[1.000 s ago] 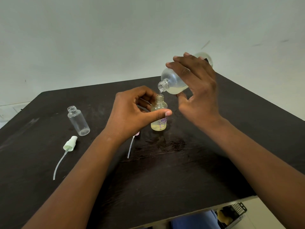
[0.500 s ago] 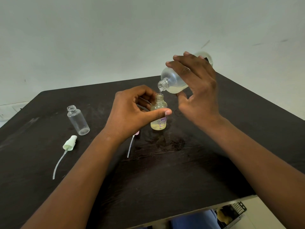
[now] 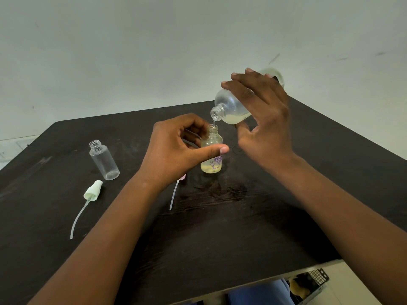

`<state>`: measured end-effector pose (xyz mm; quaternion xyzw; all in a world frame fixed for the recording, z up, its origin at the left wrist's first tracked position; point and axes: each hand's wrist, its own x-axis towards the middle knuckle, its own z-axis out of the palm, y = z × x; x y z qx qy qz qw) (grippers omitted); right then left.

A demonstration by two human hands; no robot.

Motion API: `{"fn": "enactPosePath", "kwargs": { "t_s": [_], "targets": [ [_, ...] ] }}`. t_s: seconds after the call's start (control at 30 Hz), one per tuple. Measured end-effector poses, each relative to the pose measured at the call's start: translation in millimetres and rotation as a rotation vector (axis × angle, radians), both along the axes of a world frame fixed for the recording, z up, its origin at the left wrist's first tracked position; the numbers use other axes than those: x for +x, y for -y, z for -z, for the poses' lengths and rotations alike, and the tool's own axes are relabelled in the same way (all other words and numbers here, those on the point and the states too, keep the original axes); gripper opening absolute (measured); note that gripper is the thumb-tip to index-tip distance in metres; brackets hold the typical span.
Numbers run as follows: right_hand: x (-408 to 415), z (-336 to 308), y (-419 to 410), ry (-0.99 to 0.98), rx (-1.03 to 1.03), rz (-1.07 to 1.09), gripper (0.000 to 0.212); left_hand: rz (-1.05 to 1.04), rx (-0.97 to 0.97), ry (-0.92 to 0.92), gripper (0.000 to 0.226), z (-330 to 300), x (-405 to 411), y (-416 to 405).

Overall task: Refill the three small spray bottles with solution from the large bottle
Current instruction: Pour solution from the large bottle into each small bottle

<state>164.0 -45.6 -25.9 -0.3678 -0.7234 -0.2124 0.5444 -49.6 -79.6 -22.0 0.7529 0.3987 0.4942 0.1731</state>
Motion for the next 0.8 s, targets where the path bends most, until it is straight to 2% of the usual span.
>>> {"fn": "enactPosePath", "kwargs": {
  "t_s": [0.8],
  "targets": [
    [0.0, 0.3, 0.6, 0.005, -0.003, -0.002, 0.071, -0.004, 0.004, -0.007, 0.045, 0.5, 0.3, 0.6]
  ]
}}
